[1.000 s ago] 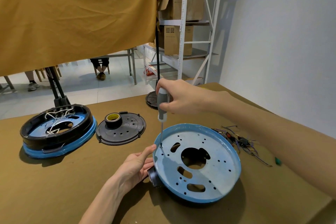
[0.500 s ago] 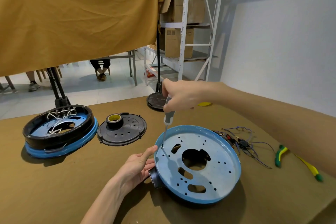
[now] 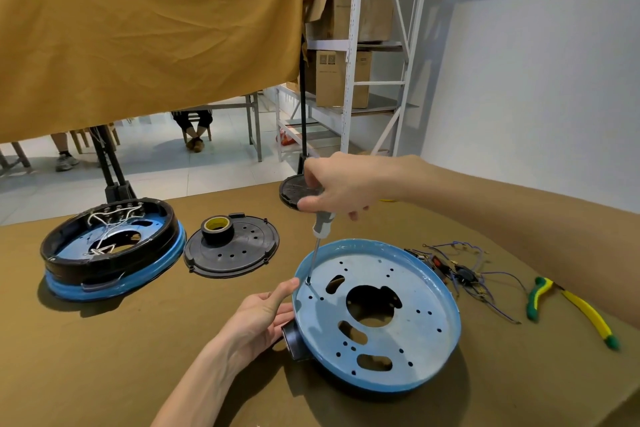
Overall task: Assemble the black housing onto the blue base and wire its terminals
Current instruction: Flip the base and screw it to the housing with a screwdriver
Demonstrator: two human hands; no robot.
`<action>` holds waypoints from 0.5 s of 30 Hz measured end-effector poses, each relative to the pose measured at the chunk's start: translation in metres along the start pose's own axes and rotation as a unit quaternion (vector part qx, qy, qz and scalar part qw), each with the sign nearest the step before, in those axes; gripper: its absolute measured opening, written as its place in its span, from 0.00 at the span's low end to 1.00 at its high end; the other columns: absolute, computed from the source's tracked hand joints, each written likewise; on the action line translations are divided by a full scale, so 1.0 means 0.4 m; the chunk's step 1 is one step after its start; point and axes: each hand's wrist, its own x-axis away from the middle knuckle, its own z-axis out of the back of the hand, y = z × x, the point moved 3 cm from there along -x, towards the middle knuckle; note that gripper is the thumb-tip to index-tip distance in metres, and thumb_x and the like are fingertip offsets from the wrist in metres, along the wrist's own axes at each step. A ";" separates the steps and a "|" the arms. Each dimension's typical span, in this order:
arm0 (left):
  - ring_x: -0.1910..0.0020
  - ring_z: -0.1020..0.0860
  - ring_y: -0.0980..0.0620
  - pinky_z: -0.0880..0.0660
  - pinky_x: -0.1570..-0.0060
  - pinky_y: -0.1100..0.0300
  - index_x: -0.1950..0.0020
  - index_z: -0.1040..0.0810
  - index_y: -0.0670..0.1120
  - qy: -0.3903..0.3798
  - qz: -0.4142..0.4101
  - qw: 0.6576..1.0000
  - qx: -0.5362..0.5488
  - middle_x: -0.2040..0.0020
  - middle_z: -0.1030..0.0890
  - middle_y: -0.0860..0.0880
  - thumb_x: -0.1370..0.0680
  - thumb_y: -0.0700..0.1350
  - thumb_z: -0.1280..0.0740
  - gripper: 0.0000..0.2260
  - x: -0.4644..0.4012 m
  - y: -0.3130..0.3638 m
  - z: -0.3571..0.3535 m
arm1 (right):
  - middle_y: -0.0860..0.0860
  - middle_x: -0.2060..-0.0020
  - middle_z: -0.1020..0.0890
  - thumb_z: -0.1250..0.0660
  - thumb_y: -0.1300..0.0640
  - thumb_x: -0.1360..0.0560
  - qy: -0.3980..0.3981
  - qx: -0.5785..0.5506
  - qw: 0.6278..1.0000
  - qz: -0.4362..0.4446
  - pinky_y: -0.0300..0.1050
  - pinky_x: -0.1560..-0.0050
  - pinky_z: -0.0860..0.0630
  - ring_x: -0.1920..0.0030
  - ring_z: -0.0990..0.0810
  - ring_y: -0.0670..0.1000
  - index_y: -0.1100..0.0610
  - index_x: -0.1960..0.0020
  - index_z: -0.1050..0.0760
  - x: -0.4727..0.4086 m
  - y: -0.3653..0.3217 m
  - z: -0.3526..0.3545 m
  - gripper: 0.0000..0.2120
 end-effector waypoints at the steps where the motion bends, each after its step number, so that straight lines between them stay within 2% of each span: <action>1: 0.62 0.13 0.45 0.18 0.69 0.58 0.29 0.31 0.32 0.000 0.000 1.000 0.006 0.52 0.14 0.36 0.37 0.50 0.20 0.42 -0.001 -0.001 0.001 | 0.53 0.62 0.17 0.31 0.47 0.21 -0.019 -0.013 1.000 0.006 0.36 0.77 0.27 0.75 0.20 0.48 0.55 0.39 0.33 0.002 0.000 0.006 0.18; 3: 0.72 0.17 0.49 0.22 0.75 0.62 0.31 0.30 0.32 -0.003 0.000 1.000 0.015 0.58 0.14 0.38 0.37 0.49 0.20 0.41 -0.002 -0.004 0.003 | 0.54 0.61 0.18 0.28 0.54 0.23 -0.051 -0.039 0.998 0.012 0.36 0.76 0.27 0.75 0.20 0.46 0.54 0.38 0.34 0.004 0.000 0.014 0.19; 4: 0.73 0.18 0.49 0.23 0.76 0.62 0.31 0.29 0.32 -0.003 -0.002 1.000 0.014 0.58 0.14 0.38 0.37 0.49 0.20 0.41 -0.004 -0.004 0.004 | 0.54 0.62 0.17 0.30 0.54 0.21 -0.046 -0.035 0.998 0.013 0.37 0.76 0.26 0.76 0.19 0.46 0.56 0.39 0.32 0.002 0.001 0.009 0.16; 5: 0.72 0.17 0.49 0.23 0.75 0.63 0.32 0.28 0.32 -0.002 -0.005 1.000 0.011 0.57 0.14 0.37 0.37 0.50 0.19 0.41 -0.005 -0.005 0.005 | 0.55 0.64 0.16 0.33 0.51 0.19 -0.028 -0.029 0.999 0.010 0.37 0.77 0.26 0.76 0.18 0.47 0.58 0.40 0.29 -0.001 0.000 0.003 0.13; 7: 0.72 0.17 0.50 0.23 0.75 0.63 0.32 0.28 0.31 -0.004 -0.007 1.000 0.008 0.56 0.14 0.37 0.38 0.51 0.19 0.41 -0.007 -0.006 0.005 | 0.54 0.67 0.16 0.36 0.45 0.18 0.006 -0.005 1.000 0.008 0.37 0.78 0.27 0.78 0.19 0.48 0.58 0.43 0.28 -0.005 -0.002 -0.003 0.16; 8: 0.73 0.18 0.50 0.23 0.75 0.63 0.31 0.29 0.31 -0.007 -0.007 1.000 0.010 0.57 0.14 0.38 0.38 0.50 0.19 0.42 -0.007 -0.006 0.004 | 0.54 0.66 0.16 0.34 0.44 0.19 -0.005 -0.011 1.000 0.012 0.36 0.78 0.27 0.78 0.20 0.46 0.57 0.43 0.30 -0.004 -0.002 -0.002 0.16; 11: 0.70 0.16 0.49 0.22 0.73 0.62 0.31 0.29 0.32 -0.007 -0.011 1.000 0.007 0.53 0.14 0.36 0.37 0.51 0.19 0.42 -0.008 -0.007 0.006 | 0.54 0.61 0.17 0.29 0.53 0.21 -0.047 -0.043 0.998 0.023 0.37 0.76 0.25 0.76 0.19 0.45 0.54 0.39 0.34 -0.001 0.003 0.011 0.17; 13: 0.67 0.15 0.48 0.21 0.71 0.61 0.31 0.29 0.32 -0.009 -0.008 1.000 0.004 0.51 0.14 0.36 0.38 0.52 0.19 0.43 -0.008 -0.007 0.006 | 0.55 0.65 0.15 0.35 0.50 0.18 -0.016 -0.009 1.000 0.017 0.38 0.77 0.25 0.75 0.17 0.49 0.58 0.41 0.30 -0.003 0.005 0.003 0.13; 15: 0.67 0.15 0.48 0.21 0.71 0.61 0.31 0.29 0.32 -0.010 -0.008 1.000 0.003 0.51 0.14 0.36 0.39 0.52 0.19 0.43 -0.007 -0.006 0.007 | 0.55 0.65 0.15 0.38 0.44 0.17 0.007 0.014 1.000 0.018 0.38 0.78 0.26 0.75 0.17 0.50 0.58 0.42 0.29 -0.005 0.005 -0.003 0.17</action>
